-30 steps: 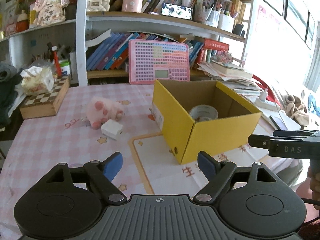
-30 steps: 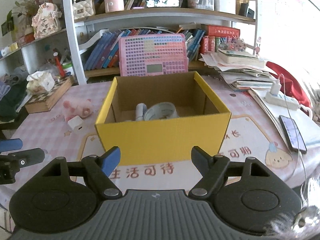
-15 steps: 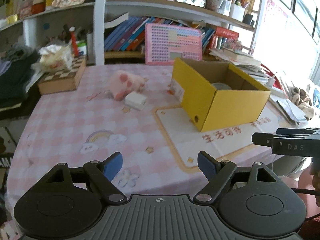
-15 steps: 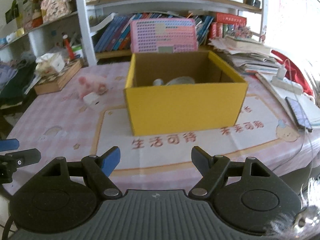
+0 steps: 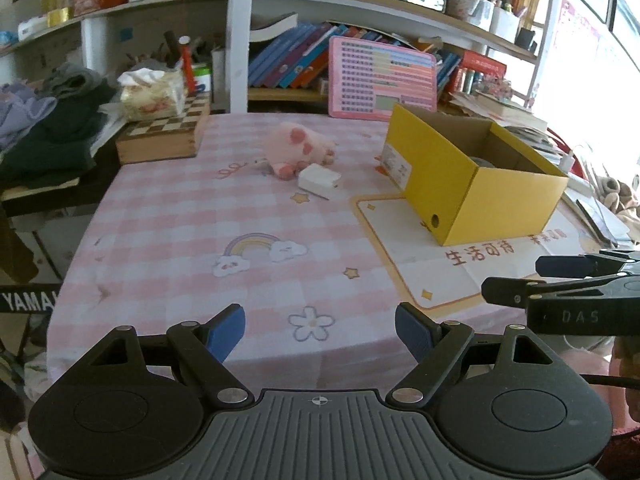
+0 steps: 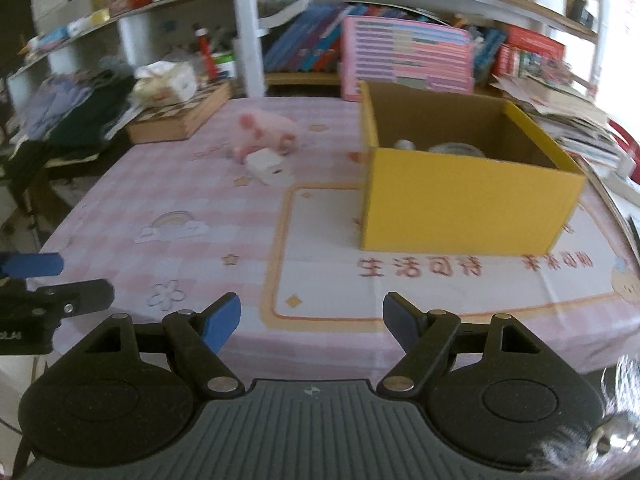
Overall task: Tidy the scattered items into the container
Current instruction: 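Withdraw both tools from the box toward the plush pig and white cube, then reach the left tool to the pink pig while the right reaches the white cube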
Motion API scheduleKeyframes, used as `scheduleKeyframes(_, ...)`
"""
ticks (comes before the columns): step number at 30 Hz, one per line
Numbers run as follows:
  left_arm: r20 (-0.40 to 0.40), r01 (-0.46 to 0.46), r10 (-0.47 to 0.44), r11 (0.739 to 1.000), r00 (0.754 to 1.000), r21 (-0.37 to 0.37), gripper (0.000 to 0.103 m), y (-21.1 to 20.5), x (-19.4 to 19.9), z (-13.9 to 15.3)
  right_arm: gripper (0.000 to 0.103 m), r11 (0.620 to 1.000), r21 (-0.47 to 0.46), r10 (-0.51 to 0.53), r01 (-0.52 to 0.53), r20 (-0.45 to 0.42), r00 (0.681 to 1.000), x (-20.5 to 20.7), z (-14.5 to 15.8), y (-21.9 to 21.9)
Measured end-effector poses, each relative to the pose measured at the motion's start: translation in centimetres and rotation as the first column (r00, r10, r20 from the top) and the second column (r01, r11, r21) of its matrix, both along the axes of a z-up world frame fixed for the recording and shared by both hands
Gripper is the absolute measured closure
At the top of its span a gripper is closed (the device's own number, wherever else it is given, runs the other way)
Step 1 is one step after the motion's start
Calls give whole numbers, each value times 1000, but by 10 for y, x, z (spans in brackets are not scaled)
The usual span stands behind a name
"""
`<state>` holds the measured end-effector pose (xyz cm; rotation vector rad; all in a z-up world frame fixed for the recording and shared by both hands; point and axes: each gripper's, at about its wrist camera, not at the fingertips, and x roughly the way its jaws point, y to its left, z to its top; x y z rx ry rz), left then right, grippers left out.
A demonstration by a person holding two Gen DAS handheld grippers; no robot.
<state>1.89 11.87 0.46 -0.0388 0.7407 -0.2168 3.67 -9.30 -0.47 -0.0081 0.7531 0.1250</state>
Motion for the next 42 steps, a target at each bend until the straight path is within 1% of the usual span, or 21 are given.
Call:
scheduleKeyframes(5, 7, -25, 25, 1000, 1000, -6, 18, 9, 4, 2, 23, 999, -17, 43, -43, 8, 999, 7, 5, 13)
scheduleKeyframes(10, 11, -21, 21, 1000, 1000, -4, 18, 10, 12, 2, 23, 997, -28, 75, -75, 14, 997, 18, 8, 20)
scheduleKeyframes(19, 18, -58, 57, 998, 998, 25, 18, 16, 37, 3, 24, 986, -35, 166, -165, 27, 986, 56, 7, 37)
scheduleKeyframes(23, 29, -69, 68, 997, 997, 43, 18, 18, 59, 6, 26, 976, -44, 214, -213, 29, 976, 82, 6, 44)
scheduleKeyframes(26, 34, -68, 67, 997, 997, 48, 17, 18, 77, 6, 27, 964, -72, 260, -257, 37, 965, 102, 4, 52)
scheduleKeyframes(27, 35, -68, 66, 997, 997, 49, 17, 18, 85, 6, 28, 960, -80, 272, -269, 37, 961, 109, 3, 54)
scheduleKeyframes(29, 39, -70, 68, 996, 997, 55, 12, 18, 99, 6, 32, 955, -96, 284, -280, 30, 958, 125, 0, 58)
scheduleKeyframes(31, 43, -68, 65, 996, 997, 62, 10, 18, 114, 6, 33, 954, -94, 287, -284, 15, 958, 140, -5, 58)
scheduleKeyframes(35, 40, -32, 29, 997, 999, 66, 7, 18, 150, 5, 32, 953, -73, 292, -293, -13, 956, 167, -14, 60)
scheduleKeyframes(38, 25, 5, -6, 998, 1000, 60, 6, 15, 178, 2, 30, 947, -52, 314, -317, -53, 948, 186, -24, 64)
scheduleKeyframes(41, -4, 54, -54, 997, 999, 57, 5, 6, 210, -6, 29, 953, -34, 298, -301, -80, 951, 203, -33, 68)
scheduleKeyframes(42, -14, 70, -70, 996, 997, 57, 5, 3, 219, -9, 27, 958, -41, 278, -283, -85, 957, 209, -36, 69)
